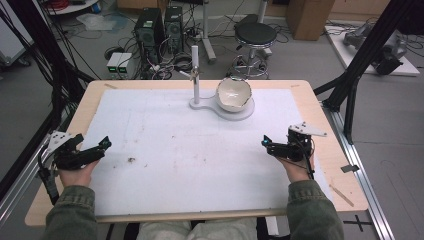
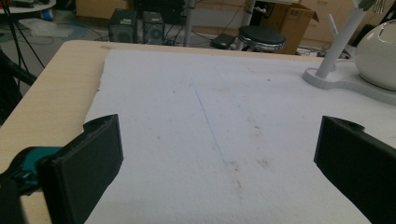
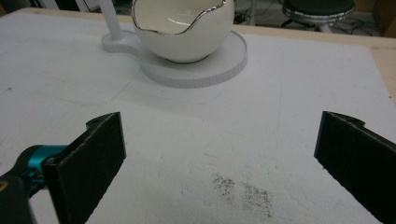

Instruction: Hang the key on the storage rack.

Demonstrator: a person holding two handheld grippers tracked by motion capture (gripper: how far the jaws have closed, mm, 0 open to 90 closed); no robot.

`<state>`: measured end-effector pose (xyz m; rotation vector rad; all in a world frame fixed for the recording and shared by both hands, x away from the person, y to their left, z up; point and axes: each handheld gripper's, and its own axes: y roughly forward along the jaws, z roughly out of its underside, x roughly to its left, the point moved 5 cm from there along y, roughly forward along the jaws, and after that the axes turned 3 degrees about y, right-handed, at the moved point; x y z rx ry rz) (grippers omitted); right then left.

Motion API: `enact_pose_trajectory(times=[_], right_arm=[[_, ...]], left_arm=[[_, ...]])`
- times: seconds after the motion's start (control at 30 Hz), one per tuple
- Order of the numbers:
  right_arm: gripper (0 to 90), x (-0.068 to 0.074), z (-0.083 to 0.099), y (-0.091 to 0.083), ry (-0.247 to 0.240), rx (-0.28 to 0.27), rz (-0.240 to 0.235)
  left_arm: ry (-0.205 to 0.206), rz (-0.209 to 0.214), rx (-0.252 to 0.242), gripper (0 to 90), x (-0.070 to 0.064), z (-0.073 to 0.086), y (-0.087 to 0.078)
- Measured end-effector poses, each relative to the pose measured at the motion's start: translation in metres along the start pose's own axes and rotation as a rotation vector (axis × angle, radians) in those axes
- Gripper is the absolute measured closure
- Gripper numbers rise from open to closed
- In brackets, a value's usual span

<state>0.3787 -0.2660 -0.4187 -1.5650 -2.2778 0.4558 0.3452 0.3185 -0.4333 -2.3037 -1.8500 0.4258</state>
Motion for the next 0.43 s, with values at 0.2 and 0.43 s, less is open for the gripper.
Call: enact_pose_trajectory(times=[0.2,0.43], right_arm=[[1.0,-0.005,0.007,-0.004,0.025,-0.052,0.005],[0.9,-0.01,0.002,-0.014,0.076,-0.112,0.0]], left_arm=[[0.0,0.002,0.0,1.7,-0.001,0.0,0.0],[0.002,0.002,0.002,1.7,0.0,0.0,0.001]])
